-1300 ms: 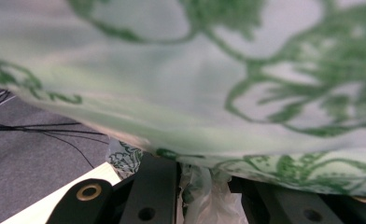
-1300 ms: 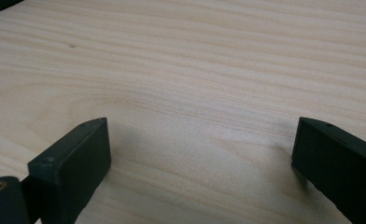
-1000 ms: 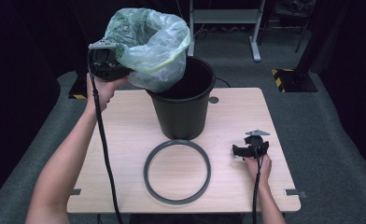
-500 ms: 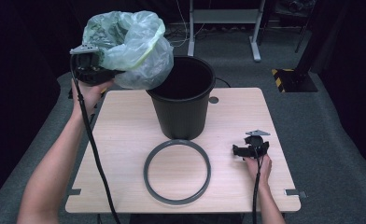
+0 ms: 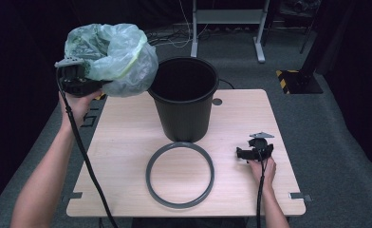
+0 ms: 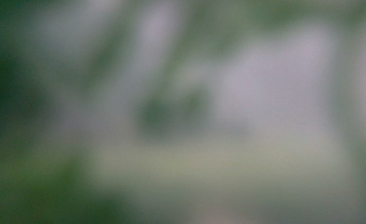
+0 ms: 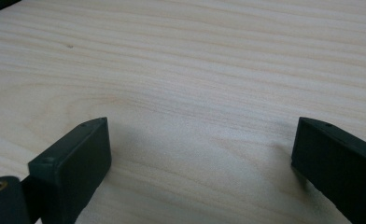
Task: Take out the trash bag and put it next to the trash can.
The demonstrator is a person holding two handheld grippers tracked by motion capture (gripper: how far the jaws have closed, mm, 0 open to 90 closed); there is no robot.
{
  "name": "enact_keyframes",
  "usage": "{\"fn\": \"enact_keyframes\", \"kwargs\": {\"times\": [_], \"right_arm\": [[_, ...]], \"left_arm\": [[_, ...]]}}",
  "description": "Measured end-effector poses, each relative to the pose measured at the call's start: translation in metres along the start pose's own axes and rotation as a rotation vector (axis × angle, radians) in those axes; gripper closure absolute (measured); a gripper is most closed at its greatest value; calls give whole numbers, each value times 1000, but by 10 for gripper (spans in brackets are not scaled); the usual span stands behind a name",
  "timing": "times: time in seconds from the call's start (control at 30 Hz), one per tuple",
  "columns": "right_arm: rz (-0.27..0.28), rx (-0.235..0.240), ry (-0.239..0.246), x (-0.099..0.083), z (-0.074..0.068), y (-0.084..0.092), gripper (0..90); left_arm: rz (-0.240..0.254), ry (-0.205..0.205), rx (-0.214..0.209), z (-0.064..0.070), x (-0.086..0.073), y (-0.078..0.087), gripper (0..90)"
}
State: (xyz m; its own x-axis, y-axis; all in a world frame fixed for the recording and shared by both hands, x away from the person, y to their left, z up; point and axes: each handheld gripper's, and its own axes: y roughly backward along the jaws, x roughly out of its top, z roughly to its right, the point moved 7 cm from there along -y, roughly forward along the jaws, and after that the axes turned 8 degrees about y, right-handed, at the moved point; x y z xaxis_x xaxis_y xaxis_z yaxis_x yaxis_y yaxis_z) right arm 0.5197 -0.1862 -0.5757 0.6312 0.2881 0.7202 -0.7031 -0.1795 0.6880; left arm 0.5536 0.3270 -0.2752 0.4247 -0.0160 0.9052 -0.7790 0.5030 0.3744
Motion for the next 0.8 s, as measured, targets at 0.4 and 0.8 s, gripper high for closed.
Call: {"fn": "enact_keyframes", "kwargs": {"times": [0.4,0.8], "right_arm": [[0,-1,-3,0,0,0,39],[-1,-1,-3,-1,0,1,40]], "left_arm": [[-34,87,-8,-24,-44,-17,784],[-254,153,28,-43,-162,-97,785]]}}
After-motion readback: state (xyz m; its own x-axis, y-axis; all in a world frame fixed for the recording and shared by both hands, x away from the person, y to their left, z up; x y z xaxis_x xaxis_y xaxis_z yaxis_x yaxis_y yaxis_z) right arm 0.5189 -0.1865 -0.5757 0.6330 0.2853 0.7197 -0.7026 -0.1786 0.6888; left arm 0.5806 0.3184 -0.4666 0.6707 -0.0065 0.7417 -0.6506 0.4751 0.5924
